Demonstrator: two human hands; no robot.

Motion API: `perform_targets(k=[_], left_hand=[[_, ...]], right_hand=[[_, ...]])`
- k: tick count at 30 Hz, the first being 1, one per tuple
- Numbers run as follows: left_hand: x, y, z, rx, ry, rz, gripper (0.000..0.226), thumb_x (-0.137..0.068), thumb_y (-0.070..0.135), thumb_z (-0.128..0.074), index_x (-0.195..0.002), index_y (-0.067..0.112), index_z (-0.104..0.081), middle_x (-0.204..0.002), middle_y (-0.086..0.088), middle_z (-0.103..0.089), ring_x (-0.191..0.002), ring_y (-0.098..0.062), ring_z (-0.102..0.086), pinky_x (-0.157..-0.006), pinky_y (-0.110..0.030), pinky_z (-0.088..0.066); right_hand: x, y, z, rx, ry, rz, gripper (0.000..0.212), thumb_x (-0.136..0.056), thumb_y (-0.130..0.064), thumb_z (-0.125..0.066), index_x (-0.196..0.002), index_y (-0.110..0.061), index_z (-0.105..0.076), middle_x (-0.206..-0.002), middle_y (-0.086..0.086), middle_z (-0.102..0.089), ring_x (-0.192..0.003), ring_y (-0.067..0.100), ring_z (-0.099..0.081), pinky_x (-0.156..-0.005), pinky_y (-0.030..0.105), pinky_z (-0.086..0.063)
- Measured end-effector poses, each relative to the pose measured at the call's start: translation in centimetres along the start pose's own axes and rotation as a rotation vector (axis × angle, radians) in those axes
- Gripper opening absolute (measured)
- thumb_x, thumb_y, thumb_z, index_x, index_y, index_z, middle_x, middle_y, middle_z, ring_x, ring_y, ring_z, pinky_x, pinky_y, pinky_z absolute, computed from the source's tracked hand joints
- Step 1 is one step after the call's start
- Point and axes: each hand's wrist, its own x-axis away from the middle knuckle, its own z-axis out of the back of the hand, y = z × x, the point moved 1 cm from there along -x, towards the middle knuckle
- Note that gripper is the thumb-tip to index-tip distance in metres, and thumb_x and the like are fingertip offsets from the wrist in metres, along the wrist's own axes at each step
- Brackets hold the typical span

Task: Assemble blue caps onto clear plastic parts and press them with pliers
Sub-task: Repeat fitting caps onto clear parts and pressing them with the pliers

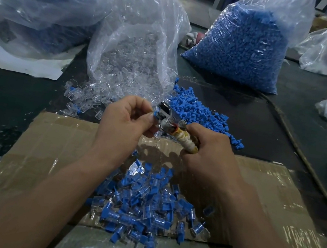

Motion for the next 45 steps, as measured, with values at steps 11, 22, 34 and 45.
perform_targets(k=[11,22,34,45], left_hand=[[-0.7,0.2,1.4,0.022,0.084,0.031,0.019,-0.08,-0.003,-0.06,-0.074,0.015,-0.06,-0.063,0.002,-0.067,-0.059,-0.01,-0.064,-0.052,-0.017,-0.051],[0.1,1.3,0.7,0.079,-0.069,0.078,0.013,-0.054,0.019,-0.068,-0.066,0.016,-0.067,-0.054,0.004,-0.063,-0.043,-0.001,-0.052,-0.041,-0.009,-0.039],[0.5,0.7,0.0,-0.266,-0.455,0.057,0.016,-0.069,0.009,-0.076,-0.063,0.023,-0.071,-0.058,0.006,-0.066,-0.052,-0.005,-0.056,-0.052,-0.018,-0.047],[0.2,0.0,0.5,-0.283,-0.431,0.15,0.01,-0.072,0.026,-0.071,-0.062,0.027,-0.069,-0.056,0.007,-0.064,-0.044,-0.002,-0.054,-0.043,-0.01,-0.042]], right_hand=[[-0.1,1.5,1.4,0.079,-0.074,-0.051,0.047,-0.071,-0.022,-0.075,-0.116,-0.026,-0.062,-0.09,-0.014,-0.055,-0.086,0.008,-0.052,-0.079,0.03,-0.044],[-0.4,2.1,0.8,0.115,-0.286,-0.068,0.059,-0.062,-0.041,-0.079,-0.116,-0.034,-0.057,-0.093,-0.021,-0.046,-0.091,0.001,-0.042,-0.074,0.023,-0.035],[-0.3,3.2,0.9,0.06,-0.343,-0.053,0.077,-0.055,-0.049,-0.08,-0.124,-0.041,-0.048,-0.096,-0.031,-0.04,-0.09,-0.009,-0.039,-0.071,0.015,-0.031],[-0.3,3.8,1.5,-0.049,-0.291,-0.141,0.038,-0.073,-0.047,-0.068,-0.109,-0.04,-0.061,-0.086,-0.032,-0.051,-0.08,-0.014,-0.046,-0.064,0.011,-0.029]])
